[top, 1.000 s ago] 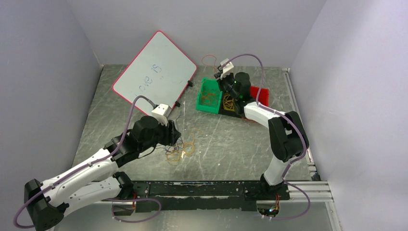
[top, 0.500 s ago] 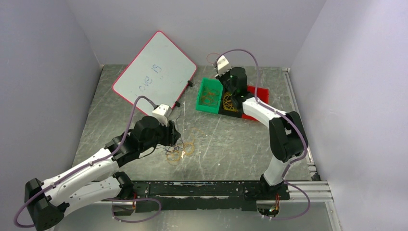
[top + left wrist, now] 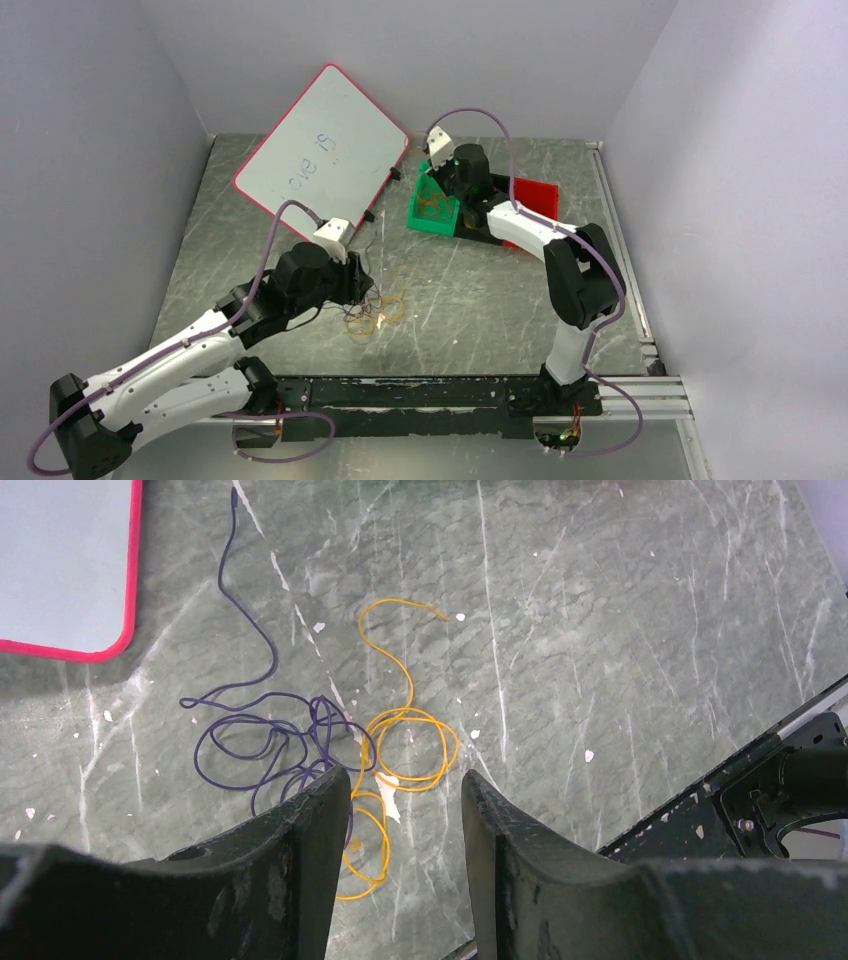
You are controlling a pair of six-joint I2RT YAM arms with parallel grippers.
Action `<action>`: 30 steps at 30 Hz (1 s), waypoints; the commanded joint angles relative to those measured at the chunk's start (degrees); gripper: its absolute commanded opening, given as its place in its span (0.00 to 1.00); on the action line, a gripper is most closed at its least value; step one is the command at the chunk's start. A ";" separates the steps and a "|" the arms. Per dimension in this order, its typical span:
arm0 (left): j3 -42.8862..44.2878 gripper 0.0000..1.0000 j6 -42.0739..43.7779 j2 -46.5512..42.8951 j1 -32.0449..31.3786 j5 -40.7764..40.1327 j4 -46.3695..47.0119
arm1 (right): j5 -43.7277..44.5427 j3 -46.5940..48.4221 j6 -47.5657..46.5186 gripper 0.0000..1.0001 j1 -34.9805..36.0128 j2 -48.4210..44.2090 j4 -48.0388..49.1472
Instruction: Untangle the cables
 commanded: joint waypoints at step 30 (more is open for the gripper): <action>-1.58 0.49 -1.63 -1.61 0.21 -1.47 -1.64 | -10.13 -4.98 36.04 0.14 -5.07 5.34 8.16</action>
